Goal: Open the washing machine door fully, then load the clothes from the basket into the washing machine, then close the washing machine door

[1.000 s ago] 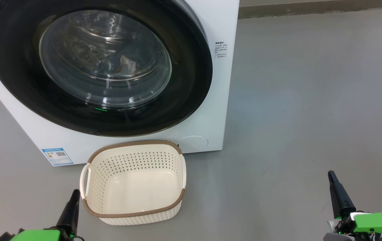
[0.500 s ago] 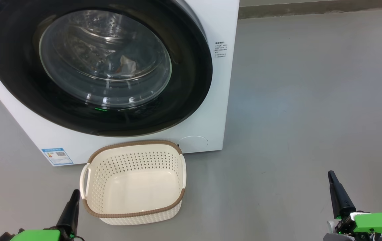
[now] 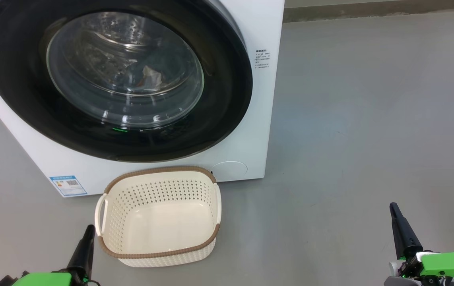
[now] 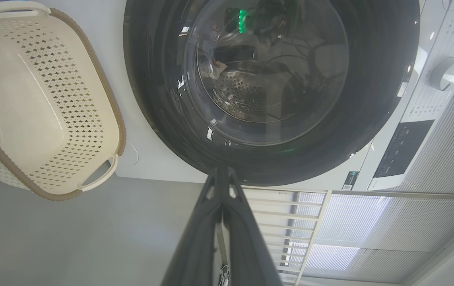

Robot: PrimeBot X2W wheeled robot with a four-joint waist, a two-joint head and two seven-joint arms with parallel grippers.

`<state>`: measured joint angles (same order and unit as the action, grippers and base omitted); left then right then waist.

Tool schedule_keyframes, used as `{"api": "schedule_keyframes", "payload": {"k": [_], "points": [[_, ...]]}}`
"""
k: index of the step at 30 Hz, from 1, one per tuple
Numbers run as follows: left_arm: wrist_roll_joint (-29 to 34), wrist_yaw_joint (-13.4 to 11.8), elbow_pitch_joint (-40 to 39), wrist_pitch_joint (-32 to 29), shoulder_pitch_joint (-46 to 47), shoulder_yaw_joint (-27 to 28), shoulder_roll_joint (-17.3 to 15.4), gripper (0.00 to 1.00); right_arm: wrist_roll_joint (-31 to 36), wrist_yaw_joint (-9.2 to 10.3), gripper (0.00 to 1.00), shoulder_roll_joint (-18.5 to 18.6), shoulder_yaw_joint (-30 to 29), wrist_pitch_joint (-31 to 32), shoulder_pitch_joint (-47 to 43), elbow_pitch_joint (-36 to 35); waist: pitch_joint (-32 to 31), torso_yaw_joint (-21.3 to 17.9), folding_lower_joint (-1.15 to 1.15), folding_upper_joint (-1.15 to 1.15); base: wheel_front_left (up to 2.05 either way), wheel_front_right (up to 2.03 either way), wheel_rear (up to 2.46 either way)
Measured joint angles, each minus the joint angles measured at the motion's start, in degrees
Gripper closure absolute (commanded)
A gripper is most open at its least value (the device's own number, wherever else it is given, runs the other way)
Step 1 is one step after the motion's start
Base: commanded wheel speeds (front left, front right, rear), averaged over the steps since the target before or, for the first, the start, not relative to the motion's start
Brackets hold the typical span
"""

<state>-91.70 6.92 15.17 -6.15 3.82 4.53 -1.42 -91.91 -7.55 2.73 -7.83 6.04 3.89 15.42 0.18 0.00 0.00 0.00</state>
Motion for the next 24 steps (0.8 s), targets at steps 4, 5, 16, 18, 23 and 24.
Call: {"api": "schedule_keyframes", "payload": {"k": [4, 5, 16, 18, 23, 24], "points": [[0.00, 0.00, 0.00, 0.00, 0.00, 0.00, 0.00, 1.00, 0.00, 0.00, 1.00, 0.00, 0.00, 0.00, 0.00, 0.00, 0.00, 0.00, 0.00, 0.00, 0.00, 0.00, 0.00], [0.00, 0.00, 0.00, 0.00, 0.00, 0.00, 0.00, 1.00, 0.00, 0.00, 1.00, 0.00, 0.00, 0.00, 0.00, 0.00, 0.00, 0.00, 0.00, 0.00, 0.00, 0.00, 0.00], [0.00, 0.00, 0.00, 0.00, 0.00, 0.00, 0.00, 1.00, 0.00, 0.00, 1.00, -0.01, -0.01, 0.00, 0.00, 0.00, 0.00, 0.00, 0.00, 0.00, 0.00, 0.00, 0.00], [0.00, 0.00, 0.00, 0.00, 0.00, 0.00, -0.01, 1.00, 0.00, 0.00, 1.00, -0.01, -0.01, 0.01, 0.00, 0.00, 0.00, 0.00, 0.00, 0.00, 0.00, 0.00, 0.00], [0.00, 0.00, 0.00, 0.00, 0.00, 0.00, -0.01, 1.00, 0.00, 0.00, 1.00, -0.02, -0.01, 0.01, 0.00, 0.00, 0.00, 0.00, 0.00, 0.00, 0.00, 0.00, 0.00], [0.00, 0.00, 0.00, 0.00, 0.00, 0.00, -0.01, 1.00, 0.00, 0.00, 1.00, -0.02, -0.01, 0.01, 0.00, 0.00, 0.00, 0.00, 0.00, 0.00, 0.00, 0.00, 0.00]]}}
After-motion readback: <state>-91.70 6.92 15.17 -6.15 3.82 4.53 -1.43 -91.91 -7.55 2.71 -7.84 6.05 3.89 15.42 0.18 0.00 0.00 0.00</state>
